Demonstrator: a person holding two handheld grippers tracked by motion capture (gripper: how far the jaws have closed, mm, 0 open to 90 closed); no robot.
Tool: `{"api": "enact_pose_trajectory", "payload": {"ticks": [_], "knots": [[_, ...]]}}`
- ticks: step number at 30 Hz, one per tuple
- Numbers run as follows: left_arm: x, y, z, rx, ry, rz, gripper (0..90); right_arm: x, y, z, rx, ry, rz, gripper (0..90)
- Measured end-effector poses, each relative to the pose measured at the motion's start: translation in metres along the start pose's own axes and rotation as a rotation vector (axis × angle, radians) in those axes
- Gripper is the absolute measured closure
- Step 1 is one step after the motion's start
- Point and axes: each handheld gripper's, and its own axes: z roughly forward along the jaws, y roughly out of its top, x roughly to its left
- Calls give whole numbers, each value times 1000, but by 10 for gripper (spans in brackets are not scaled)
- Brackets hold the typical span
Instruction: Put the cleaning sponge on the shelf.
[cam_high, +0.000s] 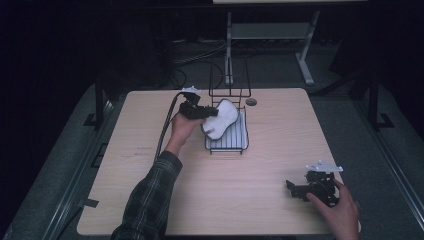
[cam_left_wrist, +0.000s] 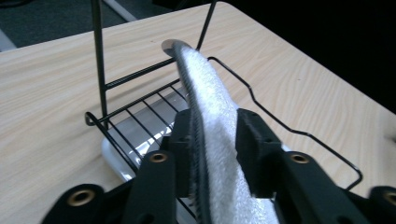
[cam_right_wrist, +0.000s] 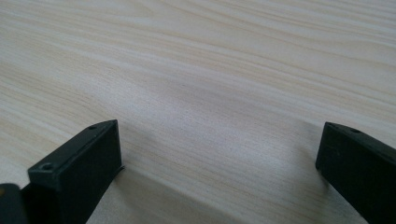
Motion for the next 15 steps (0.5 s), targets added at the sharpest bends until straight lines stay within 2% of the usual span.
{"api": "enact_pose_trajectory", "payload": {"ticks": [4,9,11,13,15], "knots": [[-1,1,0,8,16,10,585,0,0,0,0,0,0,0],[-4,3,-5,5,10,29,583,0,0,0,0,0,0,0],[-6,3,-8,3,1,40,670,0,0,0,0,0,0,0],[-9,2,-10,0,-8,52,697,0,0,0,0,0,0,0],[-12,0,-14,-1,-25,65,803,0,0,0,0,0,0,0]]}}
